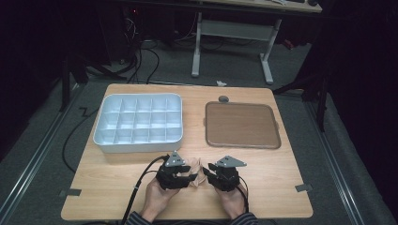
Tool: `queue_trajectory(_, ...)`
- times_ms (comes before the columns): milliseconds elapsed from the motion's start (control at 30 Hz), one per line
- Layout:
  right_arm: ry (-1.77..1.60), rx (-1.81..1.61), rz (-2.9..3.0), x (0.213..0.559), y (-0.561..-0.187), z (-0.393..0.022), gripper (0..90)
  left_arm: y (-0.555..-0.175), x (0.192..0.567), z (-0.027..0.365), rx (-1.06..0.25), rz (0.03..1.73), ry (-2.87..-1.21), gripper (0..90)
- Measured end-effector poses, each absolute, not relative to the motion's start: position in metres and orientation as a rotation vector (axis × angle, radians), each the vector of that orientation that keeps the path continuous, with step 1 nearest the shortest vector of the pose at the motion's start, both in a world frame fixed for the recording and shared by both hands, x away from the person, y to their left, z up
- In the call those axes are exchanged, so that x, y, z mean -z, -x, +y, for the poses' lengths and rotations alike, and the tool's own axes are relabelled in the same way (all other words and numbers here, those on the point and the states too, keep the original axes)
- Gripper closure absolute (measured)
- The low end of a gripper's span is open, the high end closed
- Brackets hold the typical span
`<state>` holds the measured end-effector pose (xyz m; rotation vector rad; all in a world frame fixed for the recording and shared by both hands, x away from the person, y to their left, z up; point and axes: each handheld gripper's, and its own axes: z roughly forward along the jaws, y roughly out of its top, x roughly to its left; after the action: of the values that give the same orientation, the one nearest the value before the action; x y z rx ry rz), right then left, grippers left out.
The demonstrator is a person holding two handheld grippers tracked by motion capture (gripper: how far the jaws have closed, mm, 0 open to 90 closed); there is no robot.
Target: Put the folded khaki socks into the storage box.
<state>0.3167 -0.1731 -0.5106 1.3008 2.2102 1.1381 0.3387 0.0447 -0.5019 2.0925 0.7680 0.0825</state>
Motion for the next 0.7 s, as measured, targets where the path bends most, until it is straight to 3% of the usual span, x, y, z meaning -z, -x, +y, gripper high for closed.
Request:
queue_trajectory(300,-1.242,-1.157,2.220,0.495,-0.307,-0.174,76.4,-0.334,0.496,0.055,-0.102,0.768,-2.072,53.6)
queue_trajectory(700,-1.092,-1.178,2.282,0.479,-0.293,-0.150,76.9,-0.339,0.506,0.073,-0.122,0.873,-2.049,51.2)
